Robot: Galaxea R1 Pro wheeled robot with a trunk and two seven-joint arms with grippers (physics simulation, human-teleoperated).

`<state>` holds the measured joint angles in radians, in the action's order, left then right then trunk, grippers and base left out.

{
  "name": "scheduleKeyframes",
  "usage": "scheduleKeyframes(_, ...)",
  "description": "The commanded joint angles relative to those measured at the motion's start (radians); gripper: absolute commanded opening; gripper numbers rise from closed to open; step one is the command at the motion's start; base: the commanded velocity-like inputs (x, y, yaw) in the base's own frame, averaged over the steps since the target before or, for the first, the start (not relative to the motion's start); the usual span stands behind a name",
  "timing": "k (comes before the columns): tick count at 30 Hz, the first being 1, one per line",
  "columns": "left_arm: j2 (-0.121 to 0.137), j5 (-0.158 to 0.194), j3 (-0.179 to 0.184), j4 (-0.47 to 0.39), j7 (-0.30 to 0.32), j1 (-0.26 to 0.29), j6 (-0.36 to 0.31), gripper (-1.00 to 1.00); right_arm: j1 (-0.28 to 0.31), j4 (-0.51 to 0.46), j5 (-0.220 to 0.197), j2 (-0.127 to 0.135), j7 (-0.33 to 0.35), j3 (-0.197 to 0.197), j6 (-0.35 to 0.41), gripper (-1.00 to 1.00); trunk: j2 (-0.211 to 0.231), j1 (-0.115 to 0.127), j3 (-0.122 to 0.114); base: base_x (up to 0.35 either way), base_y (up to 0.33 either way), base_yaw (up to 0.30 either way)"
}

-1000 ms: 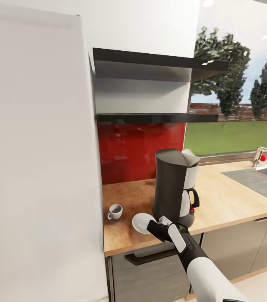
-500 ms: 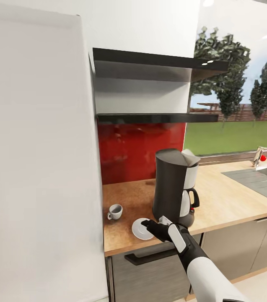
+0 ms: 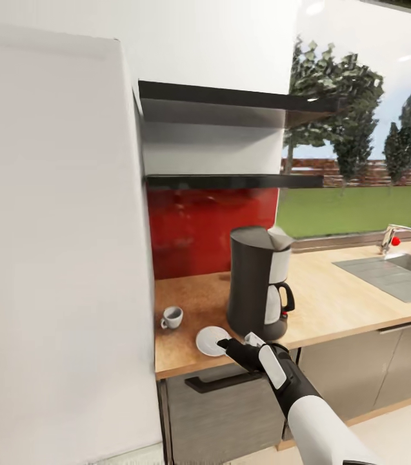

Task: Set up a coffee station on the kitchen countertop: keep the coffee maker on the countertop, move the bottle of coffee from the kitchen shelf to the counter next to the coffee maker, place a paper coffee filter on top of the coffee maker, put the saucer next to the coffee maker with the coffee cup on the saucer, and place the electric kettle next to the coffee maker.

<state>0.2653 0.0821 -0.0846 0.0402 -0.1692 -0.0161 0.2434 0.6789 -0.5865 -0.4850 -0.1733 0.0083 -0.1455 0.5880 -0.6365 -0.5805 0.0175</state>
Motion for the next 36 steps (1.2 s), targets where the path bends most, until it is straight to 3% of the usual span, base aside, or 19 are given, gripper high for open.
scheduleKeyframes(1,0.0,0.004,-0.007,0.002,0.003,0.001,0.007,1.0,0.001,-0.001,-0.001,-0.001,0.001,-0.006,0.006,1.0,-0.002,0.0,0.002,-0.267,-0.167,0.0)
scheduleKeyframes(17,-0.002,0.006,-0.01,0.001,0.003,0.001,0.007,1.0,0.001,0.0,0.0,-0.001,0.001,-0.008,0.006,1.0,-0.002,0.0,0.002,-0.268,-0.185,0.0)
scheduleKeyframes(21,-0.024,-0.001,-0.007,-0.001,0.006,0.001,0.012,1.0,0.001,0.058,-0.003,-0.001,0.003,-0.037,-0.003,1.0,-0.002,0.0,0.002,-0.196,-0.136,0.0)
scheduleKeyframes(26,-0.057,-0.005,-0.004,-0.039,0.005,0.002,0.014,1.0,0.001,0.193,-0.003,-0.001,0.002,-0.061,-0.149,1.0,-0.002,0.0,0.002,-0.03,-0.021,0.0)
scheduleKeyframes(29,-0.063,-0.005,-0.003,-0.054,0.005,0.002,0.017,1.0,0.001,0.367,0.008,-0.001,0.001,-0.061,-0.351,1.0,-0.002,0.0,0.002,-0.006,-0.004,0.0)
scheduleKeyframes(30,-0.064,-0.004,-0.003,-0.058,0.005,0.002,0.018,1.0,0.001,0.434,0.028,-0.001,0.001,-0.059,-0.446,1.0,-0.002,0.0,0.002,-0.003,-0.002,0.0)
scheduleKeyframes(31,-0.067,-0.004,-0.005,-0.065,0.005,0.001,0.021,1.0,-0.032,0.528,0.159,0.037,0.001,-0.048,-0.701,1.0,-0.002,0.0,0.002,0.0,0.0,0.0)
scheduleKeyframes(32,-0.067,-0.004,-0.005,-0.066,0.005,0.001,0.022,1.0,-0.045,0.534,0.185,0.046,0.001,-0.047,-0.726,1.0,-0.002,0.0,0.002,0.0,0.0,0.0)
scheduleKeyframes(35,-0.067,-0.004,-0.008,-0.067,0.005,0.001,0.024,1.0,-0.112,0.554,0.337,0.094,-0.001,-0.044,-0.801,1.0,-0.002,0.0,0.002,0.0,0.0,0.0)
scheduleKeyframes(36,-0.067,-0.004,-0.008,-0.067,0.005,0.001,0.024,1.0,-0.123,0.555,0.36,0.101,-0.003,-0.044,-0.806,1.0,-0.002,0.0,0.002,0.0,0.0,0.0)
